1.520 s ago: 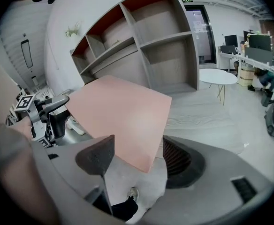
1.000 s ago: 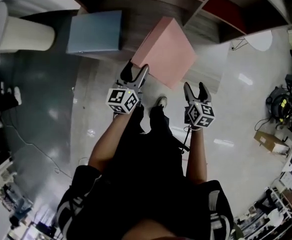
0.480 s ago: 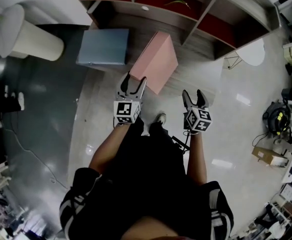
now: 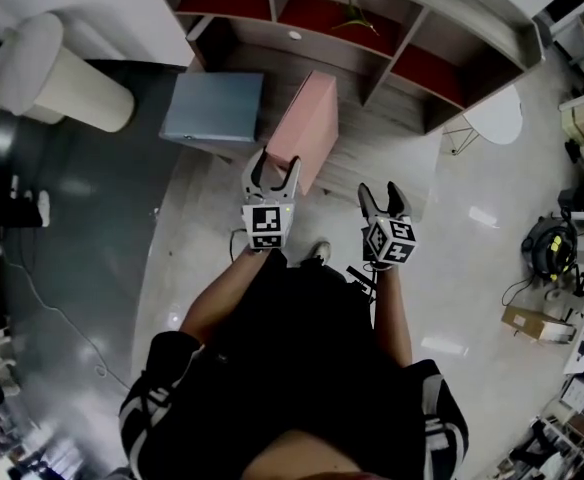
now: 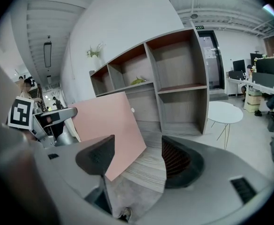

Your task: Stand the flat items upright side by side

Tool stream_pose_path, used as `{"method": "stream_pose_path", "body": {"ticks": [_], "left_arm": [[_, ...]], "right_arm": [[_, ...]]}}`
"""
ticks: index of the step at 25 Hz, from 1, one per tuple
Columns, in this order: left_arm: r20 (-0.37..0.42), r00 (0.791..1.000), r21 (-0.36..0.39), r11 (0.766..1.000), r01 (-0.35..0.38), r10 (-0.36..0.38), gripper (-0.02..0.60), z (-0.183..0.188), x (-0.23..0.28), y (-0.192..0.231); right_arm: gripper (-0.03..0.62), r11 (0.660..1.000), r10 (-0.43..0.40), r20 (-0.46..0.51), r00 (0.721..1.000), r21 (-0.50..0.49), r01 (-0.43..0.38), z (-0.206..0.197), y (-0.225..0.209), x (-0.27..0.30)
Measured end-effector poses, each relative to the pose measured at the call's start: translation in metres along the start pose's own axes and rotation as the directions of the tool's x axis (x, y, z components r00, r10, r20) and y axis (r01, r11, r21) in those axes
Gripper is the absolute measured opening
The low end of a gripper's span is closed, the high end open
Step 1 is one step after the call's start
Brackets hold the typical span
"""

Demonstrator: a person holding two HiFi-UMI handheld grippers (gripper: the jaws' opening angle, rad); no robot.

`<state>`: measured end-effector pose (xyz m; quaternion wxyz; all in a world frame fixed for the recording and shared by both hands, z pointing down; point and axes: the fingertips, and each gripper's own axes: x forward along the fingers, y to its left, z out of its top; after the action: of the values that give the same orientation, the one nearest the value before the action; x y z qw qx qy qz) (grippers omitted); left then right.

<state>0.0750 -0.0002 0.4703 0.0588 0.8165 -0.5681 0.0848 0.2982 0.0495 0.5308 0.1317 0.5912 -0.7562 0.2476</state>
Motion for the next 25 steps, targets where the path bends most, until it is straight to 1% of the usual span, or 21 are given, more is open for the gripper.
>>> {"method": "stream_pose_path", "body": {"ticks": [4, 8, 14, 16, 20, 23, 25], "left_arm": [[-0.020, 1.000, 0.038, 0.999, 0.003, -0.002, 0.288, -0.004, -0.004, -0.021], [-0.056, 0.998, 0.026, 0.999, 0.032, -0.031, 0.281, -0.016, -0.005, -0.039], [-0.059, 0.996, 0.027, 0.998, 0.062, -0.061, 0.276, -0.016, -0.001, -0.061], [-0.055, 0.994, 0.007, 0.996, 0.094, -0.093, 0.276, -0.013, 0.000, -0.069], [-0.047, 0.986, -0.063, 0.986, 0.157, -0.160, 0.278, -0.010, 0.006, -0.077], [-0.052, 0.979, -0.081, 0.978, 0.191, -0.195, 0.313, -0.010, 0.012, -0.079], [-0.065, 0.974, -0.088, 0.973, 0.211, -0.217, 0.321, -0.014, 0.016, -0.080]], "right_arm": [[0.327, 1.000, 0.007, -0.005, 1.000, -0.003, -0.007, -0.003, 0.004, -0.002], [0.327, 1.000, 0.005, -0.008, 1.000, 0.005, -0.005, -0.005, 0.004, -0.005], [0.327, 1.000, -0.007, -0.022, 1.000, 0.016, 0.007, -0.011, -0.011, -0.011], [0.327, 1.000, -0.008, -0.024, 1.000, 0.023, 0.008, -0.013, -0.015, -0.014], [0.327, 0.999, -0.011, -0.025, 1.000, 0.032, 0.011, -0.015, -0.023, -0.015], [0.327, 0.999, -0.011, -0.025, 1.000, 0.036, 0.012, -0.016, -0.026, -0.014], [0.327, 0.999, -0.012, -0.024, 1.000, 0.038, 0.013, -0.016, -0.028, -0.014]]}}
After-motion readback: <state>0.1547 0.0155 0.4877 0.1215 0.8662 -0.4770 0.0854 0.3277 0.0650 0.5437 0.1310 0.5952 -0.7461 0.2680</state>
